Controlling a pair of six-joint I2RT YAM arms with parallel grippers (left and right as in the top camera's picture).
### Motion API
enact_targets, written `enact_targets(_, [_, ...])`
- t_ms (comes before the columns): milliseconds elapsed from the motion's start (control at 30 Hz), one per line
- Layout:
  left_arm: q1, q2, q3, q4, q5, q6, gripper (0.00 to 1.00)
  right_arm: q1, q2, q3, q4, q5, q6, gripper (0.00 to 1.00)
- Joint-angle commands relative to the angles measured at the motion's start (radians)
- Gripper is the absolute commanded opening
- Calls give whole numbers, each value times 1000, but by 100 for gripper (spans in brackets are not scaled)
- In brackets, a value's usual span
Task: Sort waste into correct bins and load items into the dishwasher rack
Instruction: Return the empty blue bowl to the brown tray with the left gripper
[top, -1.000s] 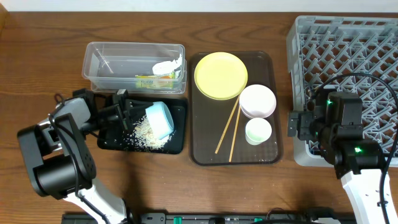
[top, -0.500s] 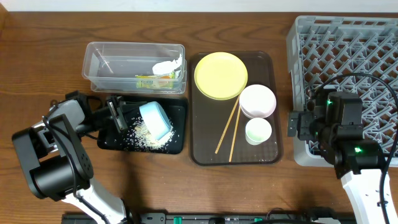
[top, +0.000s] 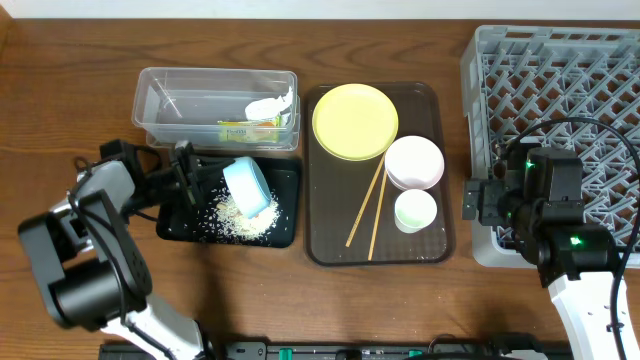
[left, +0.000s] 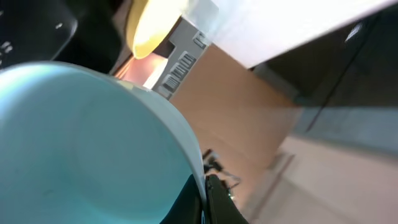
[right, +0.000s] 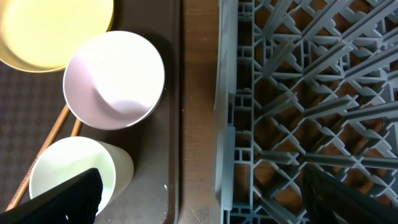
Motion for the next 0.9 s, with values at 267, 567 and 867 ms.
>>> enact_targets(267, [-352, -355, 50, 236, -531, 84, 6, 8, -2, 20, -2, -8, -1, 99])
enact_targets(567, [-814, -340, 50, 406, -1212, 113, 6, 8, -2, 20, -2, -8, -1, 99])
enact_targets(867, [-1040, -150, 50, 501, -1360, 130, 6, 8, -2, 20, -2, -8, -1, 99])
